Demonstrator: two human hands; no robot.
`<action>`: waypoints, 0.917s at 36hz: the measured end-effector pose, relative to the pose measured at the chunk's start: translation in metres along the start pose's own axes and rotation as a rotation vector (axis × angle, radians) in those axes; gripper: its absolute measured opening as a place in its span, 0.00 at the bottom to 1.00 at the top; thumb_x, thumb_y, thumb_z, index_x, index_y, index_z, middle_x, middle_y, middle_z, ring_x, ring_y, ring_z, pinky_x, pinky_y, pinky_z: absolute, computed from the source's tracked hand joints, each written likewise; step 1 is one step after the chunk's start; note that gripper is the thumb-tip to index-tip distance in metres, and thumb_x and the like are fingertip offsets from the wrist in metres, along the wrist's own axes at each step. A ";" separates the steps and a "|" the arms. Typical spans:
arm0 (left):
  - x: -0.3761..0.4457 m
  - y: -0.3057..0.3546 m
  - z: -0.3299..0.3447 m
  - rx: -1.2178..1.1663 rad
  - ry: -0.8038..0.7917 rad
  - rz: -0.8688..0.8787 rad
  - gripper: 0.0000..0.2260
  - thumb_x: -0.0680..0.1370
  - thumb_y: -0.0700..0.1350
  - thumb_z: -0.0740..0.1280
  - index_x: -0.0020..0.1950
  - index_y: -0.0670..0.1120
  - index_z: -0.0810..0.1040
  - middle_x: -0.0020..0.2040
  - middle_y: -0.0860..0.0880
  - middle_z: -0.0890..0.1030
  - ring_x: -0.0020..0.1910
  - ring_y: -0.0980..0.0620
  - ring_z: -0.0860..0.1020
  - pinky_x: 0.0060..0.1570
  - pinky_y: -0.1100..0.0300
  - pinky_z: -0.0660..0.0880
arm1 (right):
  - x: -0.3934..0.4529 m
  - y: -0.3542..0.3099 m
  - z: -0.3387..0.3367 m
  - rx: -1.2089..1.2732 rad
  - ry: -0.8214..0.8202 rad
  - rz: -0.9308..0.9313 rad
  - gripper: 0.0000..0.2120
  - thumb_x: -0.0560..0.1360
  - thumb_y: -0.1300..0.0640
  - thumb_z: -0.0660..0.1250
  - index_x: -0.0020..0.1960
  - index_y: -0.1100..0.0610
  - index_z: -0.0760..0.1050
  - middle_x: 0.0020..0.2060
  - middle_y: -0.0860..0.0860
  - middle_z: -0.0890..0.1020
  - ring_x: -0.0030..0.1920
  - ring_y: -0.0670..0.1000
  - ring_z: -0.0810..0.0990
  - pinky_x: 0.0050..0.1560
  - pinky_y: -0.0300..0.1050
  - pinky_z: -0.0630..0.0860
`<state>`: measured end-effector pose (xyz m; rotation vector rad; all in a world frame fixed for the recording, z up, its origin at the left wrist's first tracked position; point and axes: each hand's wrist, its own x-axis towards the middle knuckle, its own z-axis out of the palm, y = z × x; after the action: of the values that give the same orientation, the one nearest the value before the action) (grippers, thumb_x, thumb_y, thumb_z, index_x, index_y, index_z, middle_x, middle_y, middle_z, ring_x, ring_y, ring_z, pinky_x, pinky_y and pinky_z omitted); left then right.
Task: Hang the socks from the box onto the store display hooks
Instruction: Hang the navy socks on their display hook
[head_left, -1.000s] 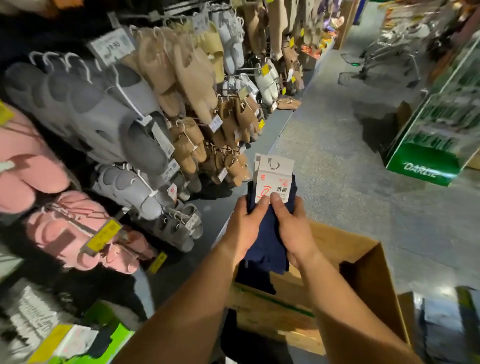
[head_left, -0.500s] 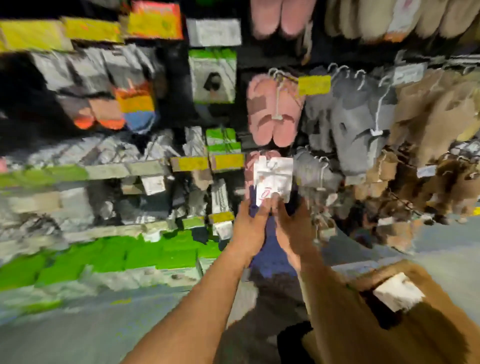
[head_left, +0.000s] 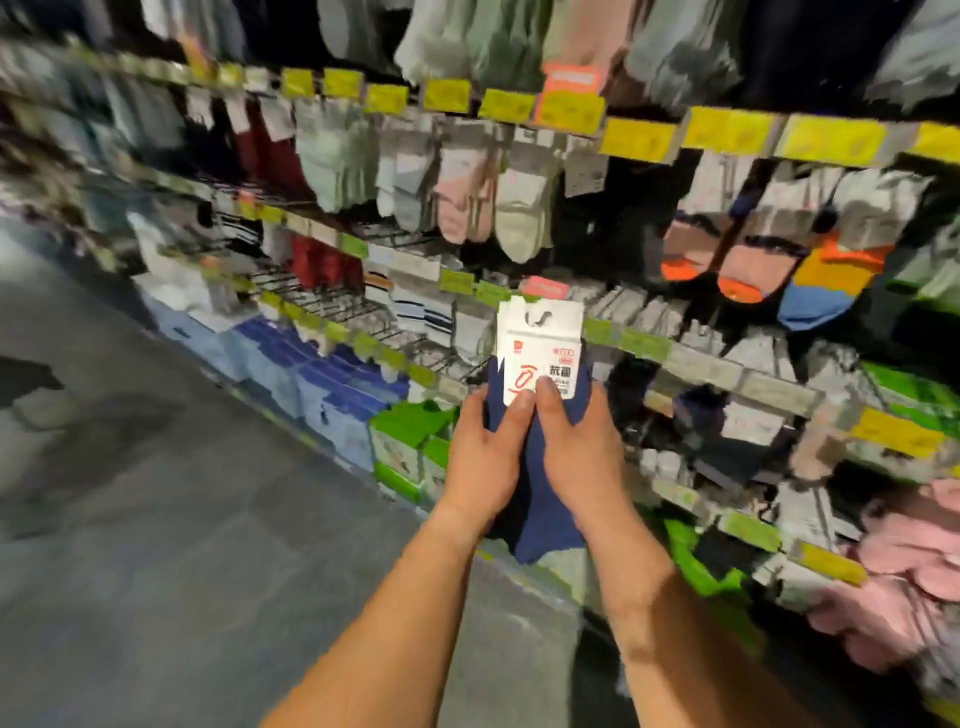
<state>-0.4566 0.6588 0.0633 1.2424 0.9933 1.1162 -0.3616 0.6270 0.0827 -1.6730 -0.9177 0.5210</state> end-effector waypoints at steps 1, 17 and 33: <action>0.009 0.003 -0.023 0.011 0.020 0.015 0.18 0.76 0.59 0.71 0.59 0.49 0.77 0.54 0.51 0.86 0.54 0.53 0.84 0.56 0.48 0.80 | 0.000 -0.008 0.024 0.004 -0.013 -0.007 0.21 0.77 0.38 0.64 0.62 0.51 0.71 0.58 0.53 0.81 0.59 0.57 0.79 0.54 0.49 0.73; 0.164 0.049 -0.254 0.142 0.239 0.086 0.18 0.79 0.63 0.66 0.62 0.52 0.75 0.52 0.57 0.83 0.48 0.62 0.81 0.43 0.63 0.76 | 0.059 -0.113 0.296 0.078 -0.197 -0.096 0.20 0.76 0.36 0.63 0.62 0.48 0.71 0.56 0.51 0.81 0.57 0.56 0.80 0.55 0.52 0.76; 0.369 0.094 -0.478 0.089 0.364 0.059 0.16 0.80 0.59 0.66 0.61 0.50 0.75 0.52 0.54 0.83 0.52 0.55 0.82 0.52 0.54 0.79 | 0.155 -0.218 0.577 0.110 -0.338 -0.163 0.23 0.76 0.35 0.62 0.65 0.48 0.69 0.56 0.47 0.80 0.57 0.53 0.79 0.56 0.54 0.76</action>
<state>-0.8611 1.1132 0.1249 1.1673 1.2966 1.3894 -0.7605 1.1198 0.1338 -1.4193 -1.2360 0.7432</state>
